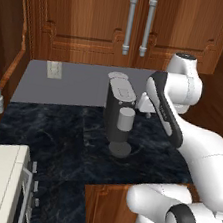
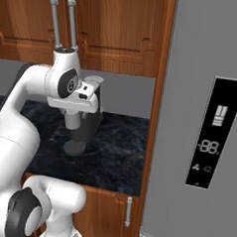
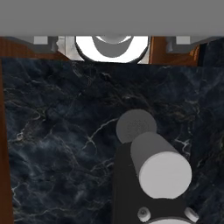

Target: Navigate to the dishwasher.

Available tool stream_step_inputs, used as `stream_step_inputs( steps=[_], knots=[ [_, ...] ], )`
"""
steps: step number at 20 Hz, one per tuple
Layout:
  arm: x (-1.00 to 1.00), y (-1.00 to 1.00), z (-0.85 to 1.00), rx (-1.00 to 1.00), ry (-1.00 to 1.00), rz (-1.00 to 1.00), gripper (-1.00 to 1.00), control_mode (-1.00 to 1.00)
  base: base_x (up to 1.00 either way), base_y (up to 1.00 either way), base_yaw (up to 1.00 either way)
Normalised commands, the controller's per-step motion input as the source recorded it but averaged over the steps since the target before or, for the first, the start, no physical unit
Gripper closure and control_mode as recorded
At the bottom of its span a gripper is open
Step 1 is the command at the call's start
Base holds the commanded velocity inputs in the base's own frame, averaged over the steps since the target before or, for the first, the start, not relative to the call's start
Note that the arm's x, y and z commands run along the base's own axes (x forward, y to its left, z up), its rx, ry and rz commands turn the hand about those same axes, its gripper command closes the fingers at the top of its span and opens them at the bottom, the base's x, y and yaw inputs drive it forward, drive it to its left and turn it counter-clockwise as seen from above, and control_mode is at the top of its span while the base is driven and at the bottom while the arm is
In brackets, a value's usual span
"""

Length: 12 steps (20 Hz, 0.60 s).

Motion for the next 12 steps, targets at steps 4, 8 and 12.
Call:
stream_step_inputs(
  steps=[4,8,12],
  knots=[
    [-0.34,0.0,0.0,0.0,0.0,0.0,-1.0,-1.0,0.0,0.0,0.0],
    [-0.05,0.0,0.0,0.0,0.0,0.0,-1.0,1.0,-0.14,0.0,0.0],
    [0.0,0.0,0.0,0.0,0.0,0.0,-1.0,1.0,-0.4,-0.09,0.19]
  ],
)
